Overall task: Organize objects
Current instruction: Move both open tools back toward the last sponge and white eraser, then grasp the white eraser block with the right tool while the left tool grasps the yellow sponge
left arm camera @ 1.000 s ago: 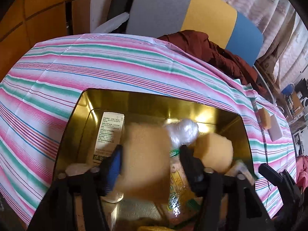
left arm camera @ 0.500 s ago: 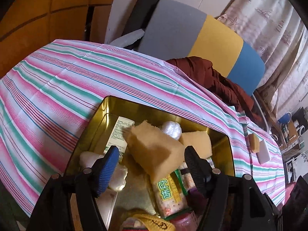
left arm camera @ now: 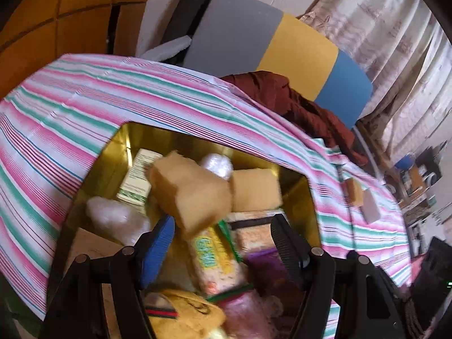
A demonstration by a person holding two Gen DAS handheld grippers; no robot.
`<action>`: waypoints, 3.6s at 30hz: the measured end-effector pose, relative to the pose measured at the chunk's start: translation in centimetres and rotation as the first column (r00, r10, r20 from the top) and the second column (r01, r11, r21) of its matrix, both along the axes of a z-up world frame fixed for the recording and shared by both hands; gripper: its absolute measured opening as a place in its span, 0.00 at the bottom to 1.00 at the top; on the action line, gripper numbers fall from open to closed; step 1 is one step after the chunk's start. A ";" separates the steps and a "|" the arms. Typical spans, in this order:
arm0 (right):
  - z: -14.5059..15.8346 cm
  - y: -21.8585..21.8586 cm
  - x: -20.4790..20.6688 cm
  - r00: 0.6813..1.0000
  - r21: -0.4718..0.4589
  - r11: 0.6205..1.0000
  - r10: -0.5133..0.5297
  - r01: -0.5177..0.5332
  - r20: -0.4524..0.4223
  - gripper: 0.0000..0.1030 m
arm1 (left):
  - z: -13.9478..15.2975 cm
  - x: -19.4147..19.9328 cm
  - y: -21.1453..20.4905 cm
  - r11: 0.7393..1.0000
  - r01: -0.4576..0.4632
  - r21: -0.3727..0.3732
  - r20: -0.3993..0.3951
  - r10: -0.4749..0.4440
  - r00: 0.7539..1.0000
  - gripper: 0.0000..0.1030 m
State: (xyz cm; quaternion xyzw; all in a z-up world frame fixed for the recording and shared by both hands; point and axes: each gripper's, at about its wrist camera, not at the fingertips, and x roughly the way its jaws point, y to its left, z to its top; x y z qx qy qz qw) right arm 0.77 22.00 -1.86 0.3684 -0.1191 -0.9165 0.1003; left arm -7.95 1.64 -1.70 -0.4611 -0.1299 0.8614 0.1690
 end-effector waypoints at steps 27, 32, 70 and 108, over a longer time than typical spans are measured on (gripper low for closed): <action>-0.4 11.8 1.4 0.957 0.038 0.957 -0.288 0.287 0.030 0.90 | 1.4 4.3 9.5 0.976 0.209 -0.066 -0.006 -0.210 0.978 0.70; -0.8 13.6 1.8 0.949 0.029 0.949 -0.315 0.314 0.031 0.90 | 1.1 5.2 12.0 0.960 0.267 -0.080 0.009 -0.267 0.964 0.70; -3.1 33.8 -5.1 0.896 0.300 0.852 -0.445 0.429 -0.017 0.91 | -0.3 9.0 20.8 0.861 0.476 -0.178 0.067 -0.472 0.879 0.70; -6.4 36.7 -2.3 0.740 0.290 0.713 -0.672 0.639 0.021 0.66 | -5.0 -4.3 43.6 0.807 0.443 -0.391 -0.016 -0.487 0.873 0.78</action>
